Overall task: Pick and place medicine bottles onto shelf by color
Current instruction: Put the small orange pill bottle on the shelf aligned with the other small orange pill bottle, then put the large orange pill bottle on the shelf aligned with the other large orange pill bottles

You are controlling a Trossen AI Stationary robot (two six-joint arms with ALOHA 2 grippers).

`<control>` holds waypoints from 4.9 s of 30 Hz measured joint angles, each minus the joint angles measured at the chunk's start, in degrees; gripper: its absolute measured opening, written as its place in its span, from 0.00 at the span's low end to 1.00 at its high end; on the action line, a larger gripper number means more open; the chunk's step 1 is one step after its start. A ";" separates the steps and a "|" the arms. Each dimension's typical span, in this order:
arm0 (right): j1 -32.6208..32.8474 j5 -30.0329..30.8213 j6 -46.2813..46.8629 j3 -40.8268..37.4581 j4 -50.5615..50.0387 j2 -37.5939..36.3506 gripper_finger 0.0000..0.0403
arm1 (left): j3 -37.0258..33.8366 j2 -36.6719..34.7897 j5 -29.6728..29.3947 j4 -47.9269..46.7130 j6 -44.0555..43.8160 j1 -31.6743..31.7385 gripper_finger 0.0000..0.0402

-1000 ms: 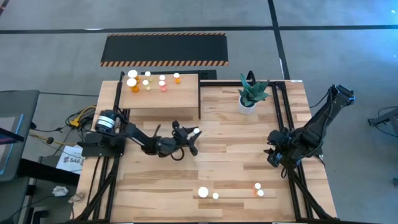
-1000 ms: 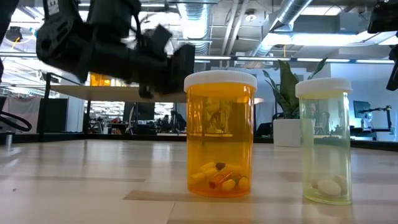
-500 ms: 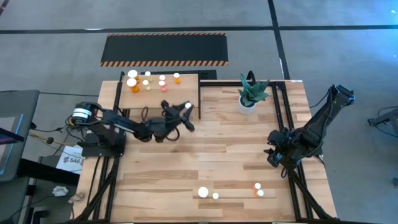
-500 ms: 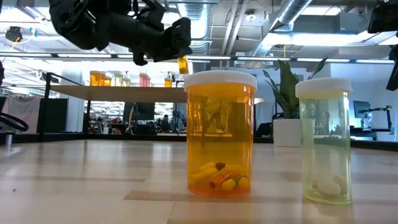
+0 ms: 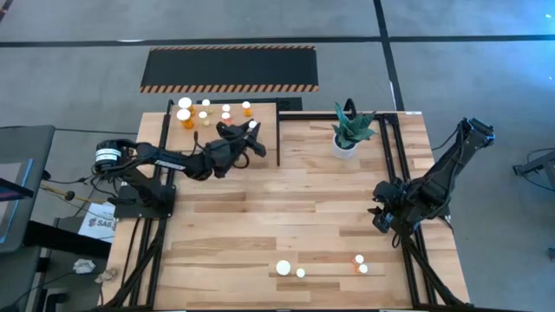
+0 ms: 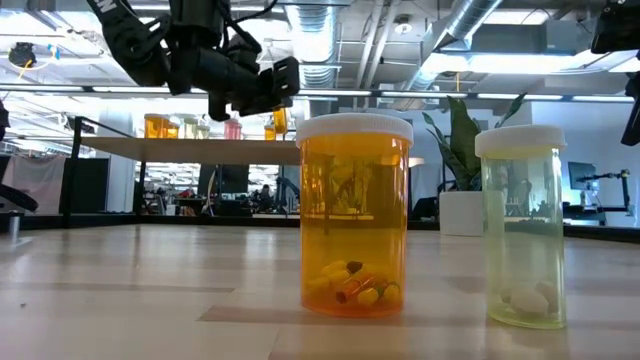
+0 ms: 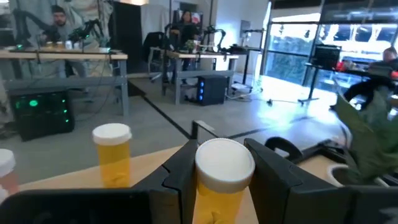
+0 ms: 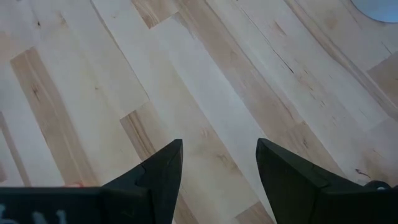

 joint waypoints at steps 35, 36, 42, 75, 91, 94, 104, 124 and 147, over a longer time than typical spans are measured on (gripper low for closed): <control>0.02 -0.01 0.01 0.00 0.01 -0.01 0.56 | 0.02 0.00 -0.93 -6.76 -5.47 6.68 0.25; 0.02 -0.01 0.01 0.00 0.01 -0.02 0.56 | 0.02 0.00 -0.57 -6.78 -5.52 6.93 0.25; 0.02 -0.01 0.02 0.00 0.01 -0.01 0.56 | 0.04 0.39 0.42 -6.75 -5.63 7.43 0.25; 0.02 0.00 0.01 0.00 0.02 -0.01 0.56 | 0.13 0.61 1.60 -7.77 -6.01 9.50 0.25; 0.02 0.00 0.00 0.00 0.00 -0.02 0.56 | 0.07 0.63 2.41 -7.77 -6.14 9.50 0.25; 0.00 0.00 0.02 0.00 0.02 0.00 0.56 | 0.07 0.63 2.41 -7.77 -6.19 9.50 0.25; 0.02 -0.01 0.01 0.00 0.02 0.00 0.56 | -0.21 0.95 2.10 -8.71 -6.45 9.47 0.31; 0.02 0.00 0.00 0.00 0.01 -0.01 0.56 | -0.07 0.79 1.05 -7.38 -8.17 9.48 0.48; 0.02 -0.02 0.01 0.00 0.01 -0.01 0.56 | 0.04 0.70 0.98 -1.08 -0.87 9.47 0.52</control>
